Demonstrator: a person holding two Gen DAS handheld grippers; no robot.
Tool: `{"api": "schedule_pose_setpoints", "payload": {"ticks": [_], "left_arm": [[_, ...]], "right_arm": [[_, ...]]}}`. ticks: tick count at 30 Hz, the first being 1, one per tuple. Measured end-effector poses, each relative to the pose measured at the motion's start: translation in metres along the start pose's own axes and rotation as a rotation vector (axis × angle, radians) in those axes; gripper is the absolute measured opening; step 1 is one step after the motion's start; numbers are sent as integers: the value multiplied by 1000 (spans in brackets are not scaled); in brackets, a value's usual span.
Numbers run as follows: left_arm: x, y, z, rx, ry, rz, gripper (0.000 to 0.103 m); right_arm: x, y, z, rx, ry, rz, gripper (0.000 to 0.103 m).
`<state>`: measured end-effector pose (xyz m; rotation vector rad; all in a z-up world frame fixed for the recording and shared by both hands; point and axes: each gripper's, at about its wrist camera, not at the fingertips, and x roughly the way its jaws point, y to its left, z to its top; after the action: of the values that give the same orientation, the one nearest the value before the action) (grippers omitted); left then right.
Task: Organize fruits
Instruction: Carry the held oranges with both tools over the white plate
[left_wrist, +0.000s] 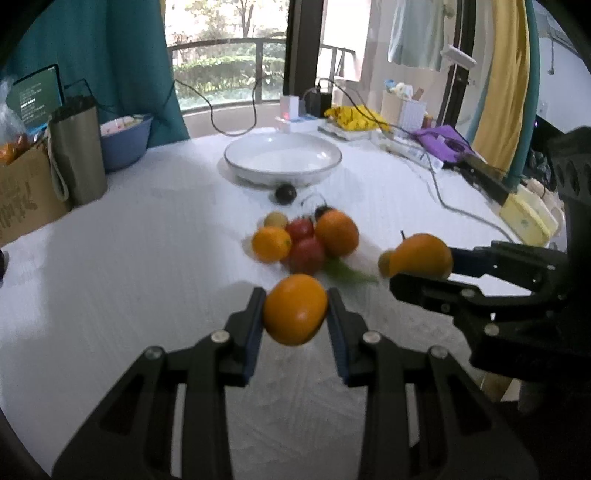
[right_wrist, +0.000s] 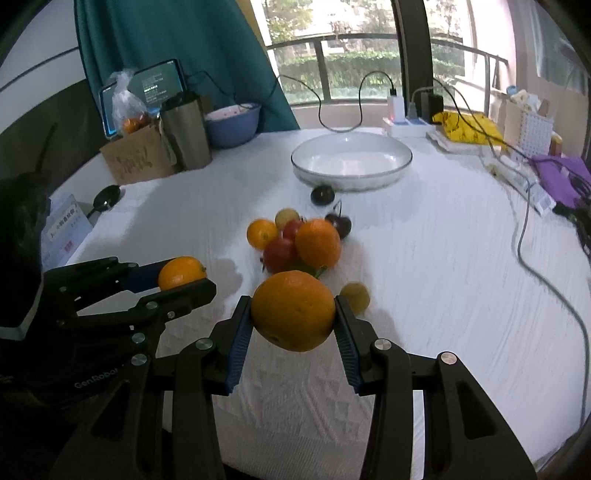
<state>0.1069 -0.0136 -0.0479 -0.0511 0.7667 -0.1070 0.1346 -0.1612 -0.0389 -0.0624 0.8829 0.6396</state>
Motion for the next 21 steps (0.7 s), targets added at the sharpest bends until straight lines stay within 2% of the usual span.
{"api": "schedule_pose_setpoints", "payload": {"ticks": [6,15,21], "left_arm": [[-3,-1,19,-11,-68,-1,34],[5,8,54,-25,-163,37,34],[18,10,72,-24,-169,32,34]], "right_arm": [[-5,-5,21,-24,-41,1,46],[-5,-19,56,-60,-97,-18,46],[4,-30,78,-74,-103,-36,46]]}}
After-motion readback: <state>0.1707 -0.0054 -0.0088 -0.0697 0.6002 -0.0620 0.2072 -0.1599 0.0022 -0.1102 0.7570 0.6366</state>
